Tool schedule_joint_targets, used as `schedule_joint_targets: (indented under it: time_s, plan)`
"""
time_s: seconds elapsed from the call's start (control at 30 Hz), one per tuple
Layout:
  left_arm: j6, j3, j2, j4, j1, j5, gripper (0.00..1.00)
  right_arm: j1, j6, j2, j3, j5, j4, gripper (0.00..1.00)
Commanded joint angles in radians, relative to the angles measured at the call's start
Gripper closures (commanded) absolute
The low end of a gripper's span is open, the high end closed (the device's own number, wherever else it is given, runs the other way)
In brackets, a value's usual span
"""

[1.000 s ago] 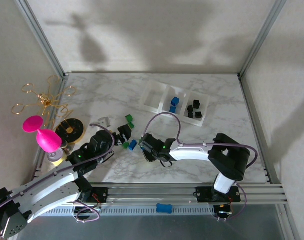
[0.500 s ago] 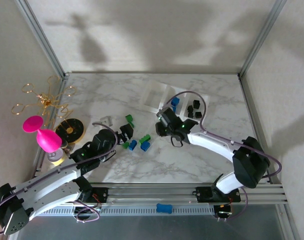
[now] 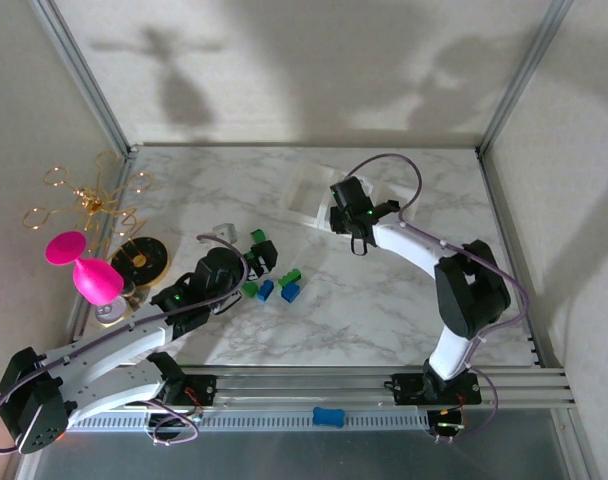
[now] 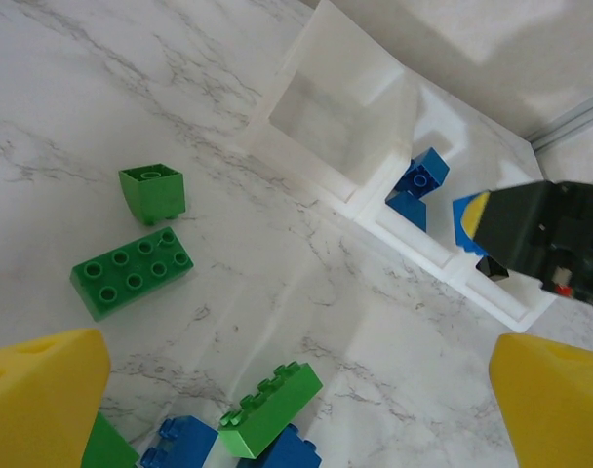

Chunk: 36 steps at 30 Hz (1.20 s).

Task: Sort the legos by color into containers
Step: Place the lego in the container.

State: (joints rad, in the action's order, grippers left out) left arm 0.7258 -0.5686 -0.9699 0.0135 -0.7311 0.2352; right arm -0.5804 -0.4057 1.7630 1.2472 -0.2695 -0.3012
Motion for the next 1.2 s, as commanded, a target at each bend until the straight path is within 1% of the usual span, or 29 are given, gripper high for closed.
schedule_joint_targets:
  time_s: [0.0, 0.17, 0.4, 0.5, 0.63, 0.73, 0.93, 1.17]
  plan:
    - [-0.017, -0.032, -0.003, 0.028, 0.007, -0.007, 0.0, 0.021, 0.033, 0.045, 0.062, -0.026, 0.047, 0.65]
    - [-0.017, -0.031, -0.006, 0.036, 0.009, -0.01, 0.0, 0.054, 0.033, 0.129, 0.12, -0.02, 0.063, 0.65]
    - [-0.021, -0.027, 0.002, 0.025, 0.01, -0.002, 0.0, 0.068, 0.034, 0.209, 0.168, -0.011, 0.086, 0.64]
    - [-0.02, -0.024, 0.009, 0.026, 0.012, 0.001, 0.0, 0.072, 0.038, 0.233, 0.184, -0.004, 0.09, 0.6]
    - [-0.019, -0.023, 0.012, 0.025, 0.012, 0.003, 0.0, 0.076, 0.04, 0.244, 0.2, -0.001, 0.089, 0.51]
    - [-0.019, -0.025, 0.012, 0.026, 0.013, -0.002, 0.01, 0.075, 0.044, 0.221, 0.204, 0.012, 0.086, 0.5]
    - [-0.02, -0.031, 0.019, 0.021, 0.013, -0.002, 0.0, 0.071, 0.048, 0.125, 0.176, 0.037, 0.056, 0.49]
    - [-0.023, -0.037, 0.037, -0.005, 0.015, 0.007, 0.0, 0.022, 0.038, -0.016, 0.073, 0.042, 0.027, 0.47]
